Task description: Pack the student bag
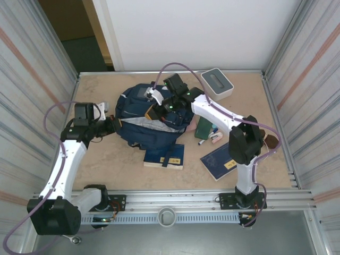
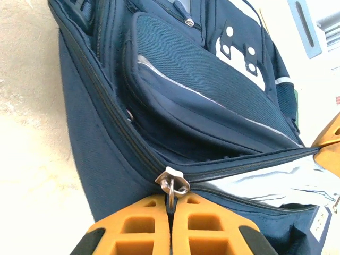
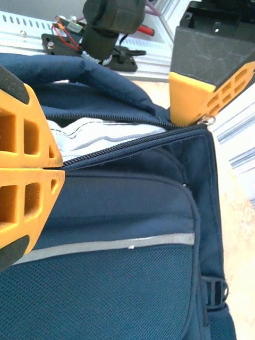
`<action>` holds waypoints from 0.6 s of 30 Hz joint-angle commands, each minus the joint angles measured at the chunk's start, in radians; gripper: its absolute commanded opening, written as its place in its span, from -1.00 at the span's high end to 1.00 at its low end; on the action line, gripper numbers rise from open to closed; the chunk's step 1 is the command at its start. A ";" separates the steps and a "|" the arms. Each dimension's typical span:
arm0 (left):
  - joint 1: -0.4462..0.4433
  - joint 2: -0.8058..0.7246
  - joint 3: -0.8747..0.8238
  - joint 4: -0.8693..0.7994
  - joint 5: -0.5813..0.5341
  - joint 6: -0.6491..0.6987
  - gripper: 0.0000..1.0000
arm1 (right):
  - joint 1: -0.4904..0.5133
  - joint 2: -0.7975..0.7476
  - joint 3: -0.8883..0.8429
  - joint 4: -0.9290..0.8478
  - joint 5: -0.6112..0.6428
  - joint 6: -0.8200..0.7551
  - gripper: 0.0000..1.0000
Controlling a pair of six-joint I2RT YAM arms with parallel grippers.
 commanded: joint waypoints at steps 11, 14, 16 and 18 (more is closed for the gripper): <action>0.014 0.000 0.053 0.004 0.006 0.091 1.00 | -0.041 -0.108 -0.100 -0.007 0.036 -0.018 1.00; -0.031 -0.002 0.056 0.017 0.020 0.100 1.00 | -0.014 -0.111 -0.102 0.093 0.043 0.081 0.54; -0.056 -0.003 0.058 0.024 0.025 0.099 1.00 | 0.016 -0.102 -0.086 0.127 0.070 0.106 0.25; -0.076 -0.008 0.056 0.032 0.021 0.098 1.00 | 0.040 -0.078 -0.062 0.139 0.090 0.111 0.11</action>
